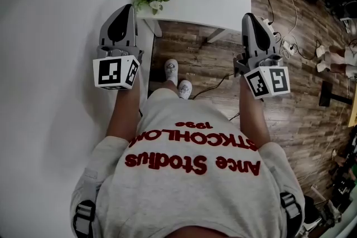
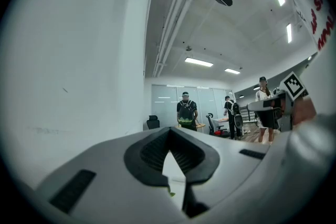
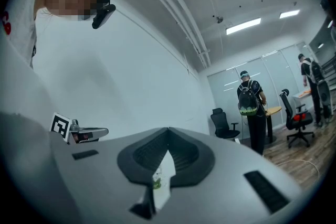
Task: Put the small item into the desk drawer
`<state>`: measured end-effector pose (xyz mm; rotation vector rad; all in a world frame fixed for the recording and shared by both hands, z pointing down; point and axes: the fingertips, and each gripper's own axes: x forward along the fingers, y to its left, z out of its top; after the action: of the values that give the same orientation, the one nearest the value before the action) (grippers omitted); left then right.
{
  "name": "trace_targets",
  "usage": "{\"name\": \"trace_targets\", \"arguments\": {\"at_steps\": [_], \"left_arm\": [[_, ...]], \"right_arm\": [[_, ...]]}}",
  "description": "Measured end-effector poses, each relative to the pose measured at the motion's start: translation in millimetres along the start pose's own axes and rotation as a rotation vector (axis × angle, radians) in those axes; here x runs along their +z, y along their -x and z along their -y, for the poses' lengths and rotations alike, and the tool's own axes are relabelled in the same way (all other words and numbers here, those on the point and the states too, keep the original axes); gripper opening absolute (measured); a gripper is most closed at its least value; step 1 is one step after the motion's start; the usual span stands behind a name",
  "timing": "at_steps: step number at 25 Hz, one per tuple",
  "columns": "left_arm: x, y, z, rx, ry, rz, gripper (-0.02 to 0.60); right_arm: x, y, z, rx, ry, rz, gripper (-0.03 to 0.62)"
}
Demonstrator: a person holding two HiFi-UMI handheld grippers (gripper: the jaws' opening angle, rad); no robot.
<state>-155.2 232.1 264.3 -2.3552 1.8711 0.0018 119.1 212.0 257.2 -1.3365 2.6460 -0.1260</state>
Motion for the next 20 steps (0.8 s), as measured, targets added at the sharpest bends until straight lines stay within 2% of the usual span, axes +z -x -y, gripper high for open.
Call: {"name": "trace_targets", "arguments": {"at_steps": [13,20], "left_arm": [[-13,-112,-31,-0.078,0.011,0.019,0.007],[-21,-146,-49,-0.066,0.046,0.0,0.006]], "right_arm": [[1,-106,38,-0.03,0.008,0.012,0.005],[-1,-137,52,-0.049,-0.001,-0.01,0.005]]}}
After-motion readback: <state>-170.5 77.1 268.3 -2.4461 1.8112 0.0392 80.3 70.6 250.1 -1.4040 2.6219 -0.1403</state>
